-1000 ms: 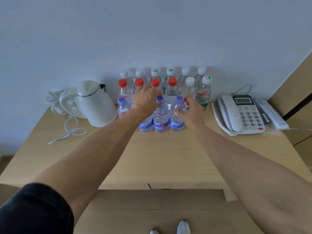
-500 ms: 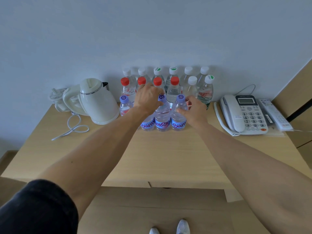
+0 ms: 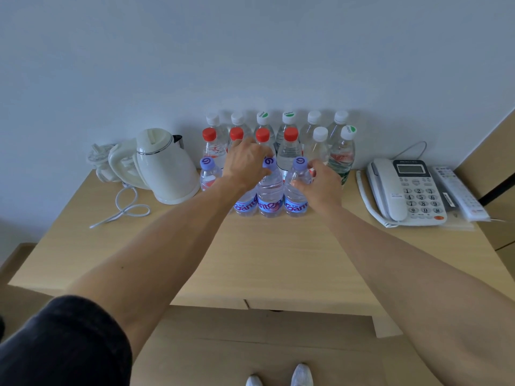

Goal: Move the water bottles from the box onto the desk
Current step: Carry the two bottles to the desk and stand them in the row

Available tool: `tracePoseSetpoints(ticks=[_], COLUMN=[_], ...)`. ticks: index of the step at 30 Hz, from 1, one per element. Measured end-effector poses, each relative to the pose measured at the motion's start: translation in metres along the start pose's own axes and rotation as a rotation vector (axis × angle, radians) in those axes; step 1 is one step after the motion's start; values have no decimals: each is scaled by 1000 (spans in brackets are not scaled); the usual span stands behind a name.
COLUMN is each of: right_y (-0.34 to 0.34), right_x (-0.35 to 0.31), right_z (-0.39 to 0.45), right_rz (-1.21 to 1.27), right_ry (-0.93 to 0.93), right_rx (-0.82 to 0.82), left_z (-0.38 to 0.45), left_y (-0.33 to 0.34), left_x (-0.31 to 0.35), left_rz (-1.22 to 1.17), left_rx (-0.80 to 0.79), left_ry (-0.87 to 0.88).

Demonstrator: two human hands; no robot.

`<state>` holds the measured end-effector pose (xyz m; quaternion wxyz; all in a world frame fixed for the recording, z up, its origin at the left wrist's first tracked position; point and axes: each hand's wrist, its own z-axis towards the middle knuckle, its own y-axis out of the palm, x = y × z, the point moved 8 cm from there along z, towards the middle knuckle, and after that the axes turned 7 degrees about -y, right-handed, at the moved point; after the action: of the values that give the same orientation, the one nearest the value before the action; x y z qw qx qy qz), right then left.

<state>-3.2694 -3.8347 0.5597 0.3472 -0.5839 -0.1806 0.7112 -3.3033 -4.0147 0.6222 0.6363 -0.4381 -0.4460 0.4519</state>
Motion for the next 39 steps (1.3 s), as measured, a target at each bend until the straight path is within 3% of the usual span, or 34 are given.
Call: tracePoseSetpoints(ticks=[20,30,34,39], right_y=[-18,-75,-105,-149], right_x=[-1,-12,-10,0], right_z=[5,27,35,33], right_rz=[-40,-229,-281,-437], right_ry=[-48,-109,-73,2], right_rx=[-128,-52,-9,12], left_z=[1,26,43,53], left_y=[-17,-53,-57,-52], left_x=[7,27,53,116], left_rz=[60,91,69,100], left_rx=[28,52,22,-53], left_ry=[25,-35,-40,89])
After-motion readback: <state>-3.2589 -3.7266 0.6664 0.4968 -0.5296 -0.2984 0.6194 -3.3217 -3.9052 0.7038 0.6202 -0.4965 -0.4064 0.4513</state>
